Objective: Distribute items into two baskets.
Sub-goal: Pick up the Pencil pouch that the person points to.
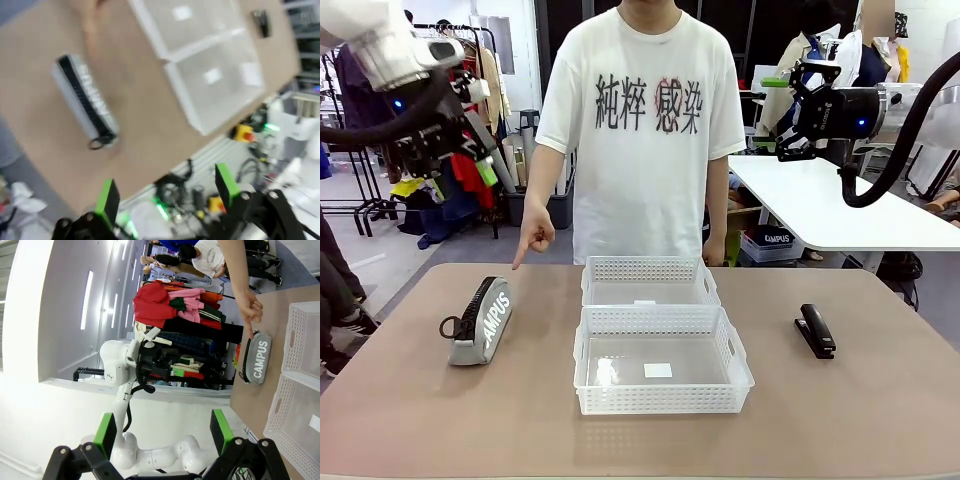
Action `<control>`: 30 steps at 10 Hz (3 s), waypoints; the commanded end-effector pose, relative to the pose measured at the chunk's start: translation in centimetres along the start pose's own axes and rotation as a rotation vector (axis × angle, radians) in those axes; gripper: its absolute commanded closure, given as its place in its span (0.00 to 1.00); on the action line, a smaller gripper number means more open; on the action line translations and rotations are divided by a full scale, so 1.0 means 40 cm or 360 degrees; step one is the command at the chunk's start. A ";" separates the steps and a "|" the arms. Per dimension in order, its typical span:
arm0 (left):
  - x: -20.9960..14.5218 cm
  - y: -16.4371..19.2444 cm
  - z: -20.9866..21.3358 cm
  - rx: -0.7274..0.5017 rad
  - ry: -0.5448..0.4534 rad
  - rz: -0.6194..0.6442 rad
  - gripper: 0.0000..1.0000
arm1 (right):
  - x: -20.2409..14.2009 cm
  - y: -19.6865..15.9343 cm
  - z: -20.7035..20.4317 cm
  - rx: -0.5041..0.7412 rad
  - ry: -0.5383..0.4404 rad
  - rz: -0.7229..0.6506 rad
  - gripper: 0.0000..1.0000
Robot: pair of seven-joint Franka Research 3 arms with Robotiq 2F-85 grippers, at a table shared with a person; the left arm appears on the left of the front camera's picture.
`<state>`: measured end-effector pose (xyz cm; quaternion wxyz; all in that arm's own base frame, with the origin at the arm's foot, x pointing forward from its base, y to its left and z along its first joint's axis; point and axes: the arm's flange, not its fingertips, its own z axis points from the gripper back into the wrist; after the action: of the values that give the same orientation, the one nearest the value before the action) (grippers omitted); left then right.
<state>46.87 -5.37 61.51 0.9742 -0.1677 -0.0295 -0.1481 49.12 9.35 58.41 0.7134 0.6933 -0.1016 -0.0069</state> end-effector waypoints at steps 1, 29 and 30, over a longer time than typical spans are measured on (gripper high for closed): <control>-0.011 -0.011 -0.095 0.0285 0.0019 0.0106 0.00 | -0.002 0.000 -0.001 0.0004 -0.0003 -0.0001 0.00; 0.074 0.204 -0.596 0.0557 0.0179 0.0437 0.37 | -0.002 0.000 -0.001 0.0004 -0.0003 -0.0001 0.00; 0.075 0.204 -0.592 0.0562 0.0168 0.0439 0.56 | -0.002 0.000 -0.001 0.0004 -0.0003 -0.0001 0.00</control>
<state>51.97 -6.95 36.90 0.9992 0.0091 0.0283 -0.0252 49.12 9.32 58.37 0.7136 0.6931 -0.1015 -0.0074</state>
